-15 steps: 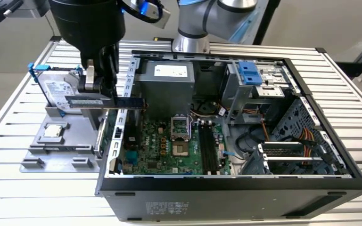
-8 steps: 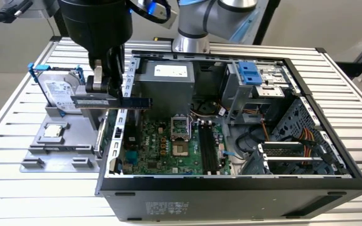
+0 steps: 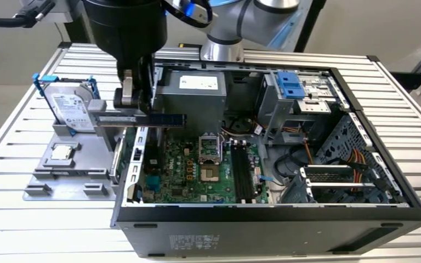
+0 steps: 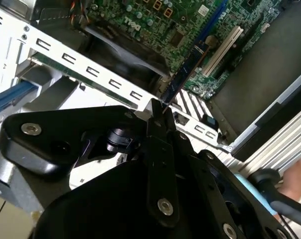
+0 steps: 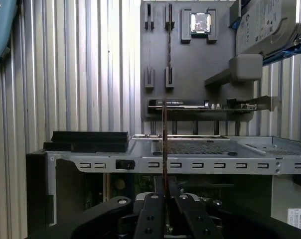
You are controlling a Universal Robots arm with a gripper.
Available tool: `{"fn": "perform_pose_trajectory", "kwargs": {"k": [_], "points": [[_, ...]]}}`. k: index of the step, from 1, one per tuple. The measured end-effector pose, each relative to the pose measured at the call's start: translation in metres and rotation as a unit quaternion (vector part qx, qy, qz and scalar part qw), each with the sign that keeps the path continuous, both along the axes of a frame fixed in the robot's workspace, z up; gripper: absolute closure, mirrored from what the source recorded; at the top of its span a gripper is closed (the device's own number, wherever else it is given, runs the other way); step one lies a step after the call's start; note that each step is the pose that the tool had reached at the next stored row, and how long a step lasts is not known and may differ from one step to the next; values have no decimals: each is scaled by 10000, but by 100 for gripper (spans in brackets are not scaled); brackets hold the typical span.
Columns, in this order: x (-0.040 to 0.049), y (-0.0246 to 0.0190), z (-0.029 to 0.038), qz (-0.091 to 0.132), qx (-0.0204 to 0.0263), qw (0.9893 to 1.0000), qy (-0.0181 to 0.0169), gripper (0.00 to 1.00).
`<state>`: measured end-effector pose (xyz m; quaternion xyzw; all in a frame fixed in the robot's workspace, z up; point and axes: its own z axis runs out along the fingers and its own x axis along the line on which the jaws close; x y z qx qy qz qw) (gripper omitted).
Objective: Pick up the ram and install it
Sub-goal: 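Pick up the ram and move it above insertion slot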
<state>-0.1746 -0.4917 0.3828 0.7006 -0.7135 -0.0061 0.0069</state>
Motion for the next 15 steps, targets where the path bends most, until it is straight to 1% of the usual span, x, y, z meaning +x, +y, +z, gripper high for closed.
{"fn": "perform_pose_trajectory", "kwargs": {"k": [15], "points": [[278,0,0,17,0,10000,0,100]]}}
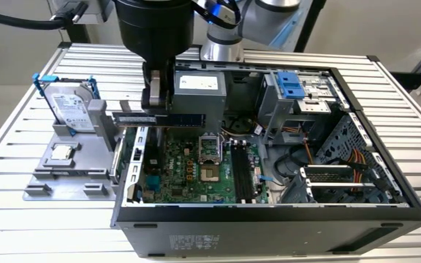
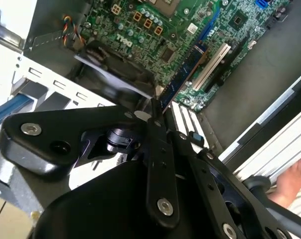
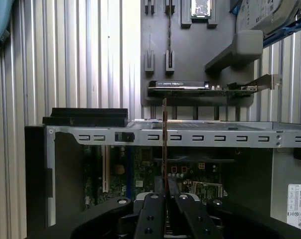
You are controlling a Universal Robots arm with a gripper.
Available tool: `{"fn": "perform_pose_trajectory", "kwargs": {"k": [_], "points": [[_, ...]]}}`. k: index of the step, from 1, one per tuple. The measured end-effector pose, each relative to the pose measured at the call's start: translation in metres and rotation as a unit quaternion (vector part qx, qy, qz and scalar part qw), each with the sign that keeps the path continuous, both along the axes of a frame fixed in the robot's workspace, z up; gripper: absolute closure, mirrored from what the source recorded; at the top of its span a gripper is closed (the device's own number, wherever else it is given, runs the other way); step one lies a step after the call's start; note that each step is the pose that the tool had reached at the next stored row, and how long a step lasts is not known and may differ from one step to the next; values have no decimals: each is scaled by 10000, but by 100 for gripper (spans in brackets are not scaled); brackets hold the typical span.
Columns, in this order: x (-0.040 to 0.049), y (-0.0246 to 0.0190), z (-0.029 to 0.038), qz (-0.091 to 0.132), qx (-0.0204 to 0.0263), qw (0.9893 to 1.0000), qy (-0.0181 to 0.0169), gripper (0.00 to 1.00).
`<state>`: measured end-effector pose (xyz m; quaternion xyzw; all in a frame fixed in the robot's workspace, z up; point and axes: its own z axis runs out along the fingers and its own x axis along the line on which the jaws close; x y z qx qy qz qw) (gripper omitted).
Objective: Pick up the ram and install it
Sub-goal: 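Pick up the ram and move it above insertion slot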
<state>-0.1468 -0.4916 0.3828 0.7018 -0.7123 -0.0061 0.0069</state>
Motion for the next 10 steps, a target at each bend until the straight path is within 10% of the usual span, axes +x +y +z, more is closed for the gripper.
{"fn": "perform_pose_trajectory", "kwargs": {"k": [10], "points": [[188,0,0,7,0,10000,0,100]]}}
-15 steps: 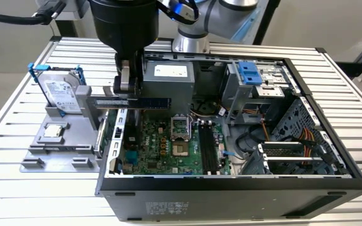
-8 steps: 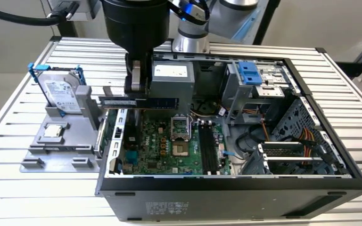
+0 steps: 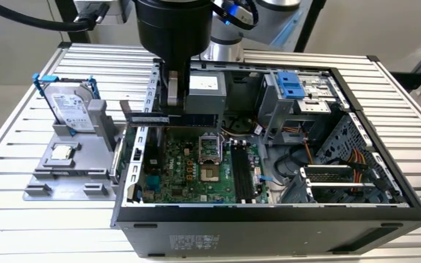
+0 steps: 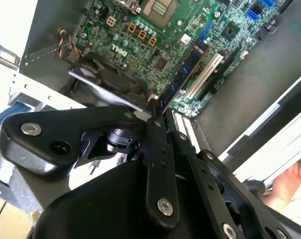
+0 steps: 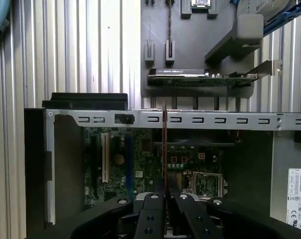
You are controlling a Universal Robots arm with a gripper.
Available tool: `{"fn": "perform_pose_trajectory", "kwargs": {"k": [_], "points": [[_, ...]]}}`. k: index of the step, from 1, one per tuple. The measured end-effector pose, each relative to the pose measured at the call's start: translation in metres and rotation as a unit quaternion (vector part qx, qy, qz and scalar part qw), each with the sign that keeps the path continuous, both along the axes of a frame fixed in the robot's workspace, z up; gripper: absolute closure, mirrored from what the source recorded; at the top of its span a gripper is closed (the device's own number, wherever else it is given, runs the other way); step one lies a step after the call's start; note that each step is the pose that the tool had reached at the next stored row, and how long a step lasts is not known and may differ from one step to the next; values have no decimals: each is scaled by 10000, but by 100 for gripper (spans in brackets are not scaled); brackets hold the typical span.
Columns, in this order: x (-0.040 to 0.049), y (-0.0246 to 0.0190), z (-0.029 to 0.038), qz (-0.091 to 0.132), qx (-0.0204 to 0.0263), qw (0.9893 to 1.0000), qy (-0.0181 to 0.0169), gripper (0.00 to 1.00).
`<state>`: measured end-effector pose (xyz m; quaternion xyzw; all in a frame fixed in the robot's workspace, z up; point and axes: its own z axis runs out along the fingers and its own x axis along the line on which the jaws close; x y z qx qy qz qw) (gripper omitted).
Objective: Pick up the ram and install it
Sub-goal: 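Pick up the ram and move it above insertion slot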
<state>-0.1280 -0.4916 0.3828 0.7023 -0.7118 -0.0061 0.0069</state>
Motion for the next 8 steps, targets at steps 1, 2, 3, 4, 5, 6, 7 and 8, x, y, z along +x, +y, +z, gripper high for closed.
{"fn": "perform_pose_trajectory", "kwargs": {"k": [1,2,3,4,5,6,7,8], "points": [[24,0,0,0,0,10000,0,100],[49,1,0,0,0,10000,0,100],[74,2,0,0,0,10000,0,100],[94,4,0,1,0,10000,0,100],[110,6,0,1,0,10000,0,100],[127,10,0,1,-1,10000,0,100],[142,14,0,1,0,10000,0,100],[157,19,0,1,-1,10000,0,100]]}}
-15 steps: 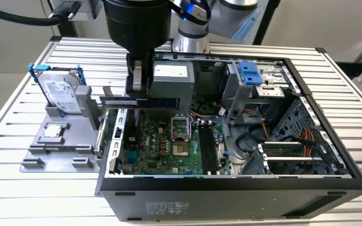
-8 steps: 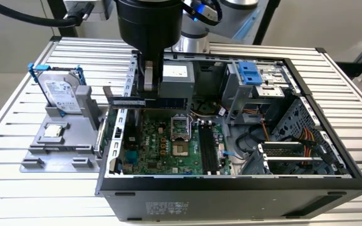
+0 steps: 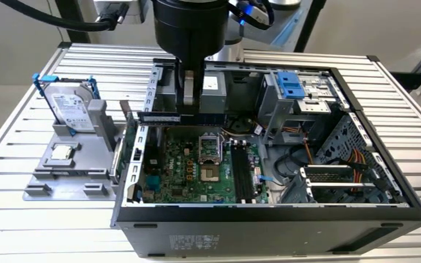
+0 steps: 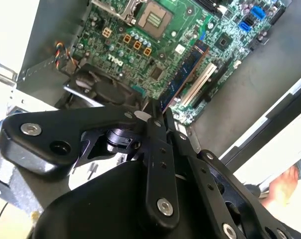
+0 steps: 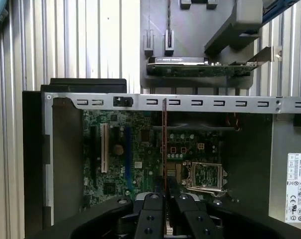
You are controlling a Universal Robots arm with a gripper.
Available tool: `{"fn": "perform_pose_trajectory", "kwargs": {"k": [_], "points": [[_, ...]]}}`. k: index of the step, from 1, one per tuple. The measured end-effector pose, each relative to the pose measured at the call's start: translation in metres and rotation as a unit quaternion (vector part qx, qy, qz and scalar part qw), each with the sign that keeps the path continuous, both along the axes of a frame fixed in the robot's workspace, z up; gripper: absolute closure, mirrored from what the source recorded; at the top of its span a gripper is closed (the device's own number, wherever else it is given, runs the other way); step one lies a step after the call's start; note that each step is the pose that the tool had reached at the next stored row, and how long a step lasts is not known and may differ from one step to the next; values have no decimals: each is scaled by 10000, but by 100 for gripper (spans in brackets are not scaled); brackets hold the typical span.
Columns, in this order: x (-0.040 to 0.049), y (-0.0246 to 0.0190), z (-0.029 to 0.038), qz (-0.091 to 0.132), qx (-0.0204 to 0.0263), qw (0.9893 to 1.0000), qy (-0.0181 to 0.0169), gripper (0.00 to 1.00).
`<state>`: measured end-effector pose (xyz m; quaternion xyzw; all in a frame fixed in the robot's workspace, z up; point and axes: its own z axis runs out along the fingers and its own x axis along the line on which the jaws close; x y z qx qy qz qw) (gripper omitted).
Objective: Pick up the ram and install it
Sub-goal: 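Pick up the ram and move it above insertion slot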
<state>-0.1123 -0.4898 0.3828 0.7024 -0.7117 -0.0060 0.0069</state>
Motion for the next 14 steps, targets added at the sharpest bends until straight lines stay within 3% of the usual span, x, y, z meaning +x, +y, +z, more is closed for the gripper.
{"fn": "perform_pose_trajectory", "kwargs": {"k": [5,14], "points": [[82,23,0,0,-2,10000,0,100],[327,24,0,-14,-2,10000,1,100]]}}
